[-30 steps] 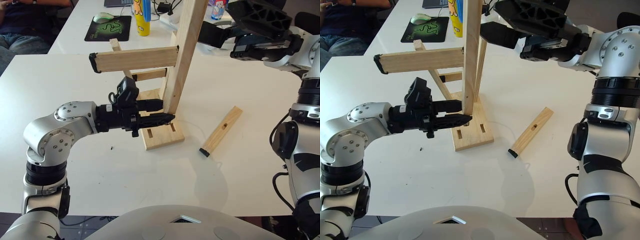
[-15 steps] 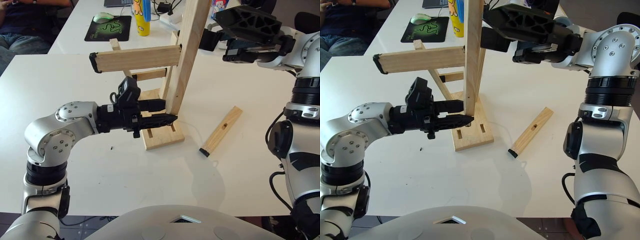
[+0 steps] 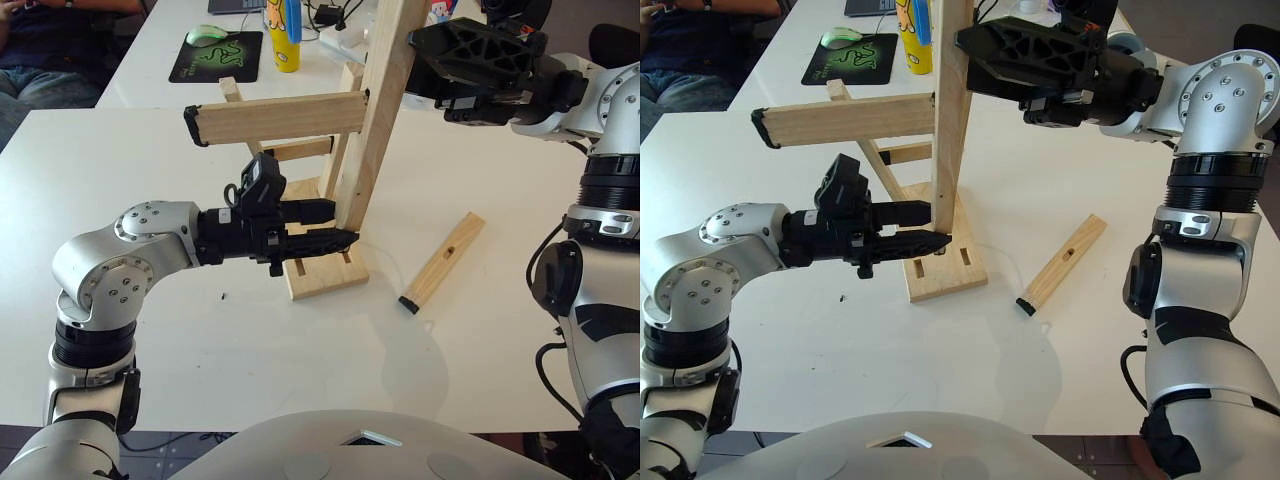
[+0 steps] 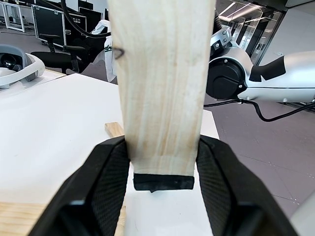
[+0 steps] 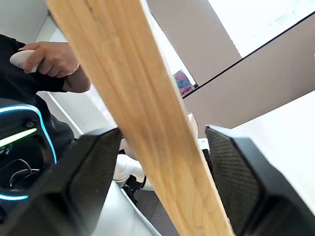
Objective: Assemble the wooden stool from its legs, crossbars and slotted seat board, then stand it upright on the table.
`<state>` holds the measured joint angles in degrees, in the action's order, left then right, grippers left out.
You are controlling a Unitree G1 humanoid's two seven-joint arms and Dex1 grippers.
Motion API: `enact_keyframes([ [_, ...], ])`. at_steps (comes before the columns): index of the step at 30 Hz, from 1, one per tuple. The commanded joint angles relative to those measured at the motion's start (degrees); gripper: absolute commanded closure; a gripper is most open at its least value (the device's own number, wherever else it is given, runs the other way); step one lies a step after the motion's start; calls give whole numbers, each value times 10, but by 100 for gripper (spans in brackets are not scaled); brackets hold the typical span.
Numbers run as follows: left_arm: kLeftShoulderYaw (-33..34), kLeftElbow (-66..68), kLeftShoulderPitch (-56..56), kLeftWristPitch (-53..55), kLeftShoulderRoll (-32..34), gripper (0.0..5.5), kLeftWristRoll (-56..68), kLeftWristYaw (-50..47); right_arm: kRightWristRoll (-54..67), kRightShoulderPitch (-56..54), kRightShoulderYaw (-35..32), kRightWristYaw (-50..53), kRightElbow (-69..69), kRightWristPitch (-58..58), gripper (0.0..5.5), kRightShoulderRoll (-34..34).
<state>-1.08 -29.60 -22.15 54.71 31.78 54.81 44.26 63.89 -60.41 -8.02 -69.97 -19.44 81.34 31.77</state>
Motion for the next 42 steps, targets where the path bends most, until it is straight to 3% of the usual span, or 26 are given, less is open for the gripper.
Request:
enact_keyframes([
  [1, -1, 0, -12, -5, -4, 348, 6, -2, -6, -16, 2, 0, 11, -5, 310, -6],
  [23, 2, 7, -8, -11, -7, 348, 0, -8, -31, 1, 1, 16, 55, -58, 328, -12],
  [24, 2, 7, -8, -12, -8, 312, 0, -9, -31, 1, 1, 17, 55, -59, 328, -12],
  [30, 4, 17, -4, -18, -7, 234, -7, -18, -39, 1, 1, 13, 52, -73, 330, -8],
  [38, 11, 33, 44, -34, 16, 228, -34, -11, -106, 7, 9, -2, 28, -166, 335, 3],
  [42, 19, 45, 73, -50, 29, 228, -56, -9, -160, 72, 34, -14, 84, -270, 338, -10],
])
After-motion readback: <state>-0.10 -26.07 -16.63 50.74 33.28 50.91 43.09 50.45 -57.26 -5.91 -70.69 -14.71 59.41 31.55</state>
